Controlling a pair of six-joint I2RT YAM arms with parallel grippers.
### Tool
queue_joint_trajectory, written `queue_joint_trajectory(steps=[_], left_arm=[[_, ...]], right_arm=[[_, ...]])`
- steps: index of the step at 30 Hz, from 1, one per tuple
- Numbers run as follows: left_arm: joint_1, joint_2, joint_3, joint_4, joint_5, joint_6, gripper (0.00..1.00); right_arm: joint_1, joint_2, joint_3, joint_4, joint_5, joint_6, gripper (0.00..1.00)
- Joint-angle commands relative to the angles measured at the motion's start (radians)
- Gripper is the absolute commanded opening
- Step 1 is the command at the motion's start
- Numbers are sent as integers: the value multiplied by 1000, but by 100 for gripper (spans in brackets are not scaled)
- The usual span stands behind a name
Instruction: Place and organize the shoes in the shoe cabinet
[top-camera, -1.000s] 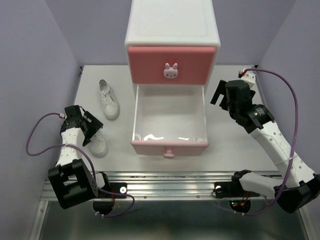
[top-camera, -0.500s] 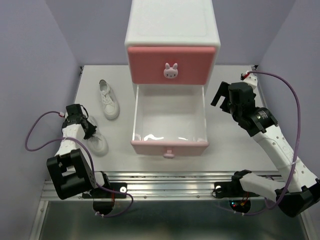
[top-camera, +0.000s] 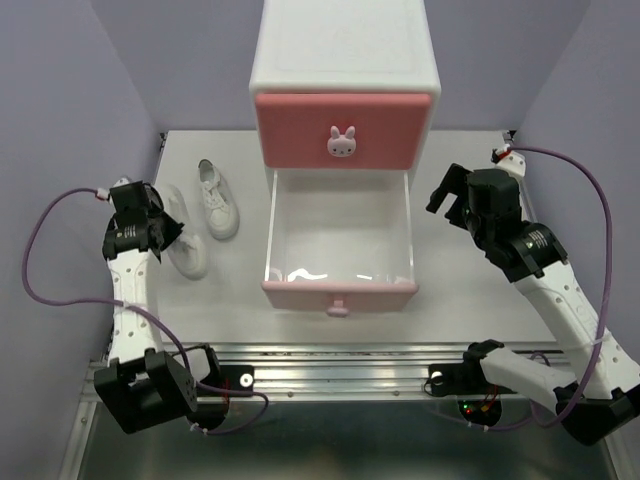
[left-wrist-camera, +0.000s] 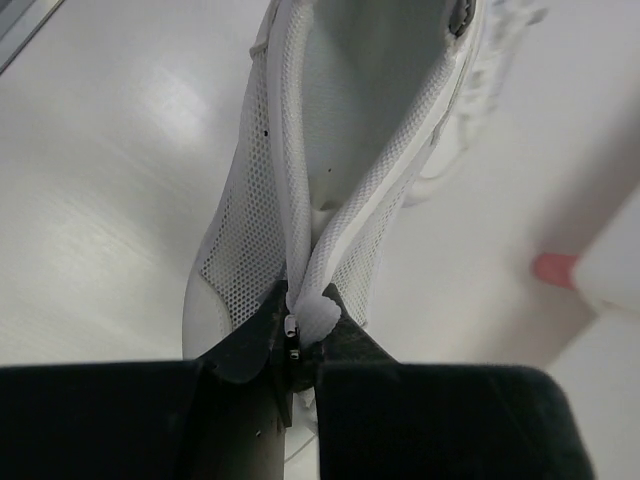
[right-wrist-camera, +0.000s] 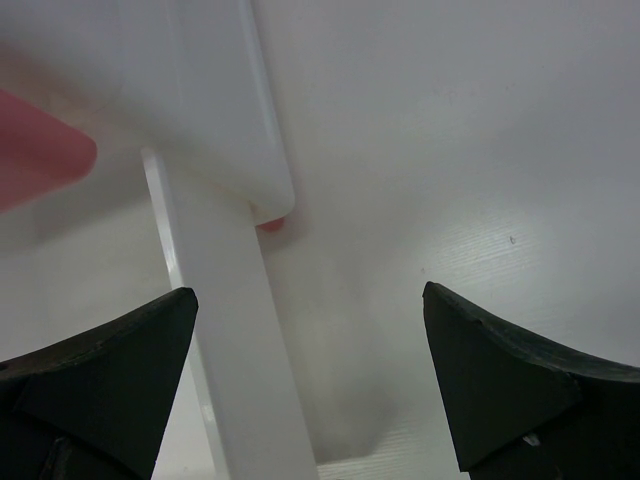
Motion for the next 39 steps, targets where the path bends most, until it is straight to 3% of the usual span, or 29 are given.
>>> queue_joint_trajectory(steps=[1,7,13,19,23,25,26,29,34,39], left_arm=[[-90,-116,189,2,61,-85,0],[-304,-176,354,-45,-23,-249,0],[-543,-256,353,39,-80,-431,0],[-774,-290,336,36,-272,-585,0],[-980,-231,336,15,-422,-669,0],[-1171,-222,316,9,-582,-765,0],[-1172,-219,309,9,-583,-793,0],[-1337,-184,310,-34,-736,-887,0],[-1417,-129,281,-8,-786,-946,0],[-1421,-128,201,55,-777,-933,0]], right_arm=[[-4,-31,1,9,4,-1,100],[-4,-31,20,9,24,-37,100],[-4,-43,5,7,32,-20,100],[-4,-48,7,9,44,-21,100],[-4,-49,5,9,43,-23,100],[-4,-52,7,6,47,-26,100],[-4,-54,7,9,47,-29,100],[-4,-61,7,4,58,-41,100],[-4,-83,-12,4,58,-49,100],[-4,-94,-13,3,52,-49,100]])
